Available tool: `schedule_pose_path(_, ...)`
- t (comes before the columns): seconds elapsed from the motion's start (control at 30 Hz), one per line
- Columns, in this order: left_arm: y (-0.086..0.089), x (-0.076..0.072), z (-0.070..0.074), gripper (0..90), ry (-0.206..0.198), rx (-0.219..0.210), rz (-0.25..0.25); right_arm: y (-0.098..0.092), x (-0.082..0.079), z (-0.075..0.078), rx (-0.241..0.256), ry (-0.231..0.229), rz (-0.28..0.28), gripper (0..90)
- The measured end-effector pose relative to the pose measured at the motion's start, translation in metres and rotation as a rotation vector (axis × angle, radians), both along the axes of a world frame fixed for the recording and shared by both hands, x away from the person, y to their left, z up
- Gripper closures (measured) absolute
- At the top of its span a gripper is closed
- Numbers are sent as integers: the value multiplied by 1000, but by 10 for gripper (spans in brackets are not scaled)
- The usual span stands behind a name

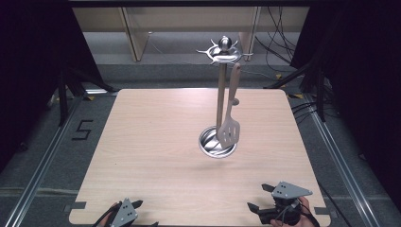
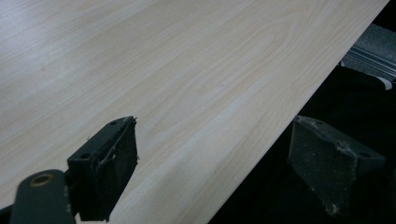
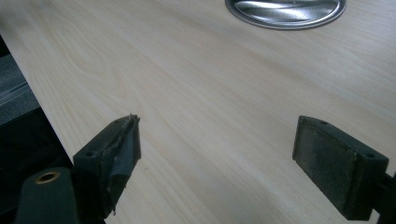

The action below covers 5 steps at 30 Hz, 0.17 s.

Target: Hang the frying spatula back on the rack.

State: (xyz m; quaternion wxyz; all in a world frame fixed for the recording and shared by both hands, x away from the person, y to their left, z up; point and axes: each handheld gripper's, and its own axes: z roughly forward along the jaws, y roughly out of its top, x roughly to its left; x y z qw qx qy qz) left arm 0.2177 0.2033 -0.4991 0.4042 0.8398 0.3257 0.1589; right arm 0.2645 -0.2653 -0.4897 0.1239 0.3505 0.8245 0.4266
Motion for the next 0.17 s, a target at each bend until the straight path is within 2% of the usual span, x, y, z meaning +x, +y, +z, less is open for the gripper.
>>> schedule_pose_path(0.03, 0, 0, 0, 148, 4, 4, -2, -1, -1, -1, -9, -16, 0, 162)
schedule_pose_path(0.13, 0, 1, 0, 148, -8, 19, -20, -2, -1, 0, -19, -15, -11, 162)
schedule_pose_path(0.17, 1, 0, 0, 148, 0, 26, -17, -1, -3, 0, -3, 9, -28, 163)
